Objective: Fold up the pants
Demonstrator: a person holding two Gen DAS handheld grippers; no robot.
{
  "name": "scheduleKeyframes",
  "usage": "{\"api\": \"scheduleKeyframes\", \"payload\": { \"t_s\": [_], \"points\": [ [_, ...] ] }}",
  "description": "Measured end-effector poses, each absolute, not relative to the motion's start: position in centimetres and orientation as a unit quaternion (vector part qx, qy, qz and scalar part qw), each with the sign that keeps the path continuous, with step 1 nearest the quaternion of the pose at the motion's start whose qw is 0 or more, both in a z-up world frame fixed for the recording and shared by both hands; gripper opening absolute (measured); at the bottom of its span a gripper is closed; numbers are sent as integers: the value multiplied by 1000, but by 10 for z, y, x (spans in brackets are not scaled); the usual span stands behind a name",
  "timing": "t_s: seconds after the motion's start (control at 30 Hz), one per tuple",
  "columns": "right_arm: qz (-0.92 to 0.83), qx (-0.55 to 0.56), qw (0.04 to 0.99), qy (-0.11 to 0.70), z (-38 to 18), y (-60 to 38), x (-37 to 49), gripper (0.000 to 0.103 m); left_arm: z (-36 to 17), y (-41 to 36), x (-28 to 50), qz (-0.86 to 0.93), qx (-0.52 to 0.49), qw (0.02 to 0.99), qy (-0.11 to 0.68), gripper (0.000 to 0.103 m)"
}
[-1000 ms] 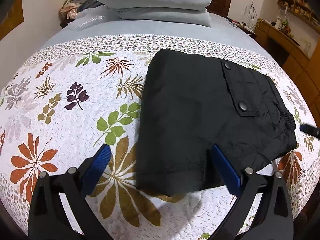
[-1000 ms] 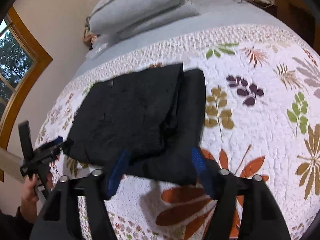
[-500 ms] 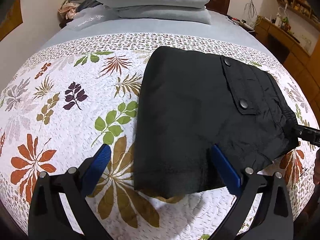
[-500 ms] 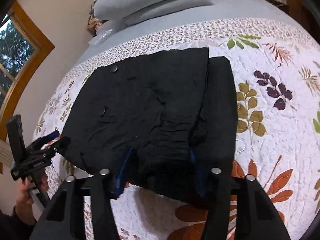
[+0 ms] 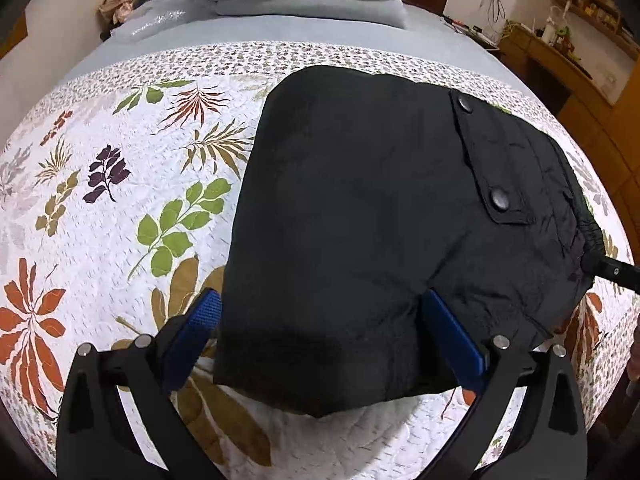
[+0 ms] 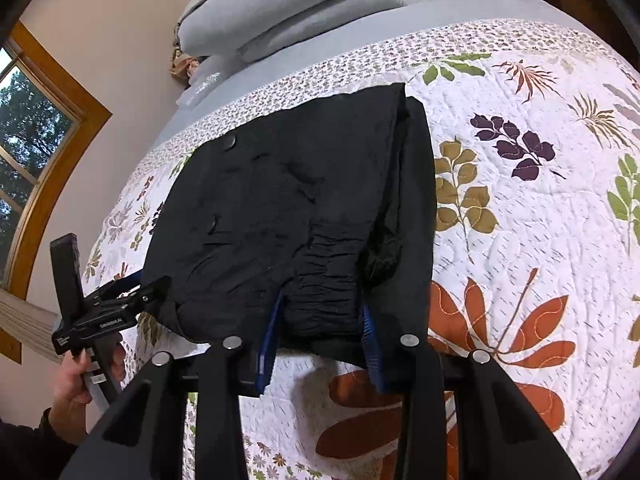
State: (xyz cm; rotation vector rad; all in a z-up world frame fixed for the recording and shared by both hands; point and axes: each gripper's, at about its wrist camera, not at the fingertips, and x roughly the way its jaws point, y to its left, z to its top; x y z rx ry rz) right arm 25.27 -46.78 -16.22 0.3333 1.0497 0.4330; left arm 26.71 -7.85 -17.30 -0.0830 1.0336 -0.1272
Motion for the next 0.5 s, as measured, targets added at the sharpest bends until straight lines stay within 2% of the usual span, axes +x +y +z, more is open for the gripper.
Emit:
{"api": "scheduleKeyframes", "payload": {
  "t_s": [0.13,0.27,0.37,0.47,0.5],
  "points": [
    [185,92,843,496,-151,-452,252,39,-171,-73,265,-59,-44,867,493,101],
    [161,15,859,485,-143,-430,250,44,-166,-73,260,-48,-26,874,483,101],
    [153,4,863,481,-144,-429,247,46,-163,-73,258,-38,-18,877,479,101],
    [141,24,867,477,-146,-442,244,59,-161,-73,256,-31,-18,879,476,101],
    [141,40,866,478,-147,-448,241,60,-160,-73,256,-31,-20,879,476,101]
  ]
}}
